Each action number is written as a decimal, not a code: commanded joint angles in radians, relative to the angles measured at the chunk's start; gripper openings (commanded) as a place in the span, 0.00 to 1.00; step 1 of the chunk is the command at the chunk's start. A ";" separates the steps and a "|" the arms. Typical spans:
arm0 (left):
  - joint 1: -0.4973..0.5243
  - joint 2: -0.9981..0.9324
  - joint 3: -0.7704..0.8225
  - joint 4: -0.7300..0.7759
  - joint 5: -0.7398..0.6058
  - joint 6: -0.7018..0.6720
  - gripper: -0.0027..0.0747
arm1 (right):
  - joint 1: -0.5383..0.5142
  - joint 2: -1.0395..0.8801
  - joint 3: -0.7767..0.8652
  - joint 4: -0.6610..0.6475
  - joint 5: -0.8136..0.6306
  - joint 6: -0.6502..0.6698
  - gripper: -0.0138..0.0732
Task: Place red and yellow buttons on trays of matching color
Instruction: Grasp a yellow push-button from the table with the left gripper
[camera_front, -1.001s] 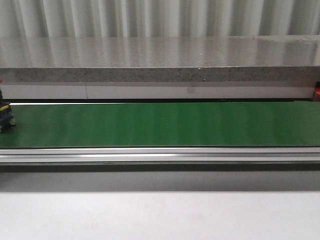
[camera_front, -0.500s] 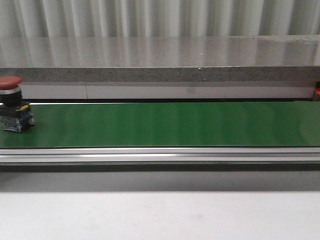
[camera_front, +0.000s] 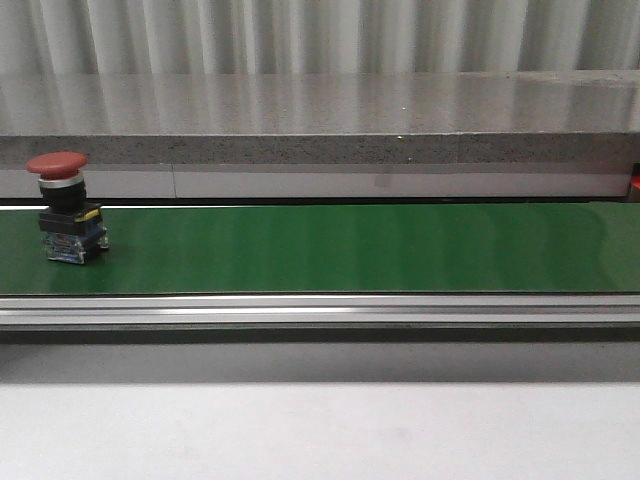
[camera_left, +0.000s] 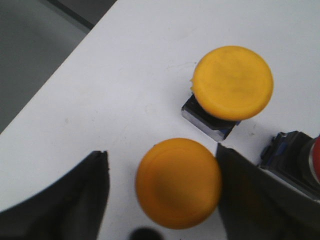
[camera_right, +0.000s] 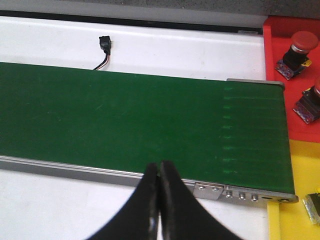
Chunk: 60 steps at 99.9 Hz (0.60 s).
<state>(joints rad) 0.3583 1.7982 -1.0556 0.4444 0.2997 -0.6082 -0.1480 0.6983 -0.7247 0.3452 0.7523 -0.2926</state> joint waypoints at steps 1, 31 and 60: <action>0.001 -0.042 -0.028 0.003 -0.014 -0.003 0.29 | 0.000 -0.003 -0.025 0.011 -0.051 -0.007 0.08; -0.015 -0.202 -0.028 -0.002 0.071 -0.003 0.01 | 0.000 -0.003 -0.025 0.011 -0.051 -0.007 0.08; -0.126 -0.442 -0.028 -0.002 0.187 0.027 0.01 | 0.000 -0.003 -0.025 0.011 -0.051 -0.007 0.08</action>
<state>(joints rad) 0.2747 1.4500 -1.0556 0.4408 0.4787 -0.6004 -0.1480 0.6983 -0.7247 0.3452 0.7523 -0.2926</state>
